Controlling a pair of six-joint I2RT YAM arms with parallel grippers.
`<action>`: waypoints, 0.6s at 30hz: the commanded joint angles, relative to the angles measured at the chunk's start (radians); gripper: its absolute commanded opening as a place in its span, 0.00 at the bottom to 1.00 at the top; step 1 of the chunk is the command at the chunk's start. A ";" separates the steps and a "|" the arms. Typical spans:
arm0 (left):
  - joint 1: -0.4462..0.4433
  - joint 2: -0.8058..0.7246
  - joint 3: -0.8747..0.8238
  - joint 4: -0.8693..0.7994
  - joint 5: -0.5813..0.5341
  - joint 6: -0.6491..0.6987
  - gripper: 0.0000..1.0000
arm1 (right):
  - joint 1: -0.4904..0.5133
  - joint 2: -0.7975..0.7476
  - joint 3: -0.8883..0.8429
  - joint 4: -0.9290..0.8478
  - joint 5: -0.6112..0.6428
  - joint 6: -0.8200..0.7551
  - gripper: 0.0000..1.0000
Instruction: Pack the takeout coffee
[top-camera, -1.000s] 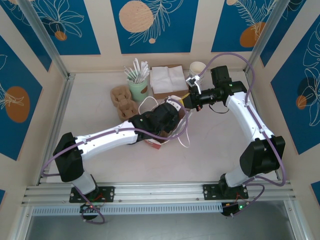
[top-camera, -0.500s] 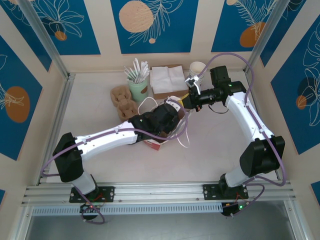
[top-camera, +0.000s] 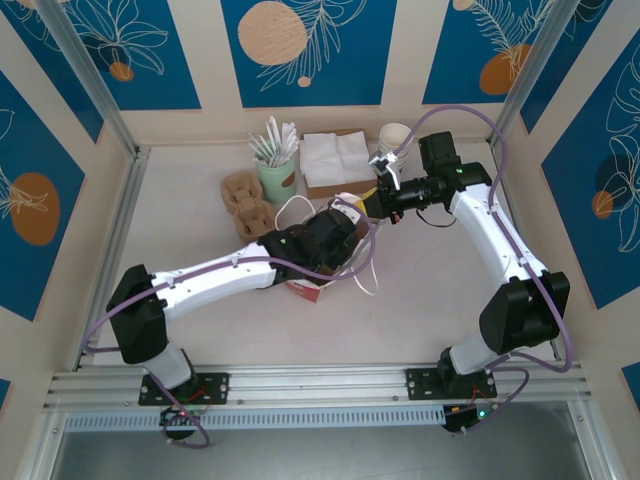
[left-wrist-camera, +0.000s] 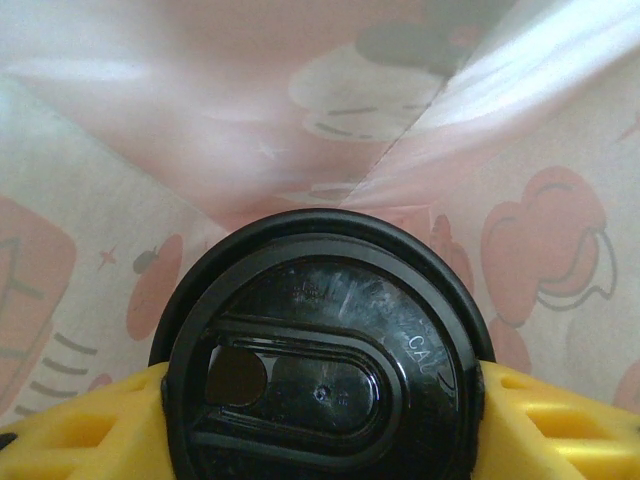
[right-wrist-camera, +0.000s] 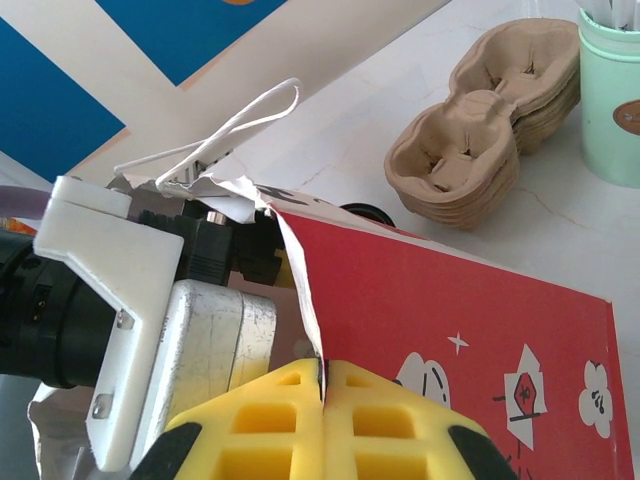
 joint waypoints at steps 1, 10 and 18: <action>0.004 0.050 -0.005 -0.059 0.010 -0.016 0.62 | 0.023 -0.045 0.004 -0.003 -0.097 -0.006 0.00; 0.037 0.095 0.036 -0.099 0.054 -0.054 0.63 | 0.019 -0.050 -0.013 0.057 -0.090 0.057 0.14; 0.068 0.117 0.070 -0.131 0.087 -0.084 0.63 | -0.024 -0.086 -0.042 0.150 -0.068 0.132 0.38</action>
